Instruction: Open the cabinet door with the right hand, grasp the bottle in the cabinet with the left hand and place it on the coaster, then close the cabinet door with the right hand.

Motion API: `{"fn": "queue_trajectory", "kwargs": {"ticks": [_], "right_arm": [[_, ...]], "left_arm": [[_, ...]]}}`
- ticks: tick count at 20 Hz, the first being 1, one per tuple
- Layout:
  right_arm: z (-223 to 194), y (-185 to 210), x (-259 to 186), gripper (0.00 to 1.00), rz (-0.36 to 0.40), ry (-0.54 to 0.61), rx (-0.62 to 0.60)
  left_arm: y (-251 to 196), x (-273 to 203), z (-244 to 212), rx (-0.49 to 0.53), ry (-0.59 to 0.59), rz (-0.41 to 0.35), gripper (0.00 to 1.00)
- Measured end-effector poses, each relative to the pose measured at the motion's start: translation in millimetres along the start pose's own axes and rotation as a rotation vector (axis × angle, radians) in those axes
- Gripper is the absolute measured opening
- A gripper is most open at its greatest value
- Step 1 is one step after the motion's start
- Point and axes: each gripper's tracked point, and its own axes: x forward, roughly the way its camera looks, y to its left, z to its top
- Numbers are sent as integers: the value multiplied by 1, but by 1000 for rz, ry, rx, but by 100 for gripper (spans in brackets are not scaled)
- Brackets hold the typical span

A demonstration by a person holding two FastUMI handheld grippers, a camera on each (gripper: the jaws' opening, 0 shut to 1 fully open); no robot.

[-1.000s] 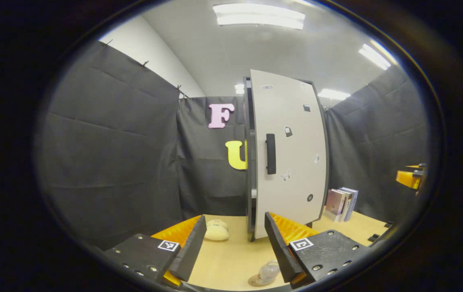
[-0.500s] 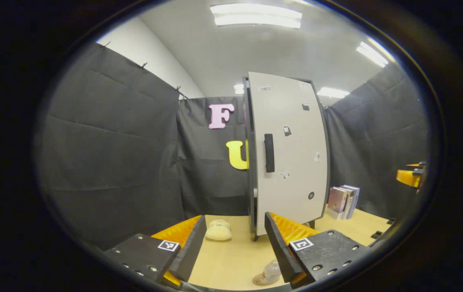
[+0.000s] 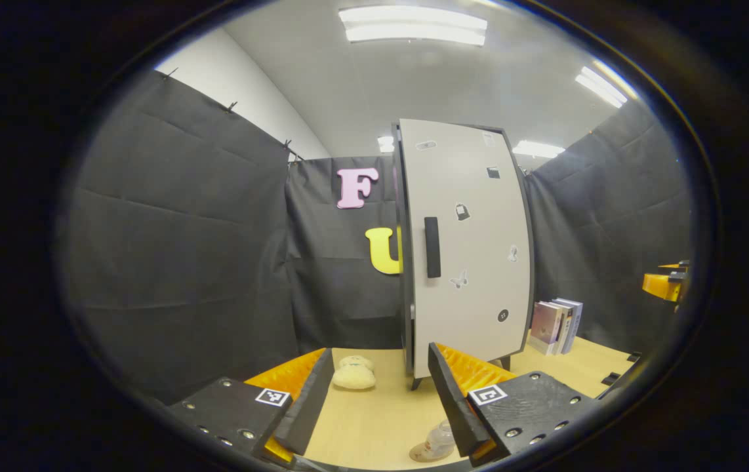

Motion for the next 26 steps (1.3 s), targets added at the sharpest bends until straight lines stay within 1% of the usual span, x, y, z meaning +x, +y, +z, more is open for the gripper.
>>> {"fn": "queue_trajectory", "kwargs": {"ticks": [6, 7, 8, 11, 17, 22, 26], "right_arm": [[0, 0, 2, 93, -3, -6, 0], [0, 0, 2, 93, -3, -5, 2], [0, 0, 3, 93, -5, -8, 6], [-1, 0, 4, 93, -5, -8, 26], [0, 0, 7, 93, -11, -10, 20], [2, -2, 9, 93, -19, -20, 15], [1, -3, 12, 93, -25, -20, 34]], "left_arm": [[1, 3, -2, -4, 3, 7, 83], [0, 3, -5, -2, 5, 7, 88], [1, 4, -5, 2, 5, 9, 83], [0, 5, -6, 4, 4, 14, 83], [-3, 8, -6, 9, -8, 15, 83], [0, 14, -11, 2, -13, 31, 83], [-3, 17, -17, -5, -3, 27, 83]]}}
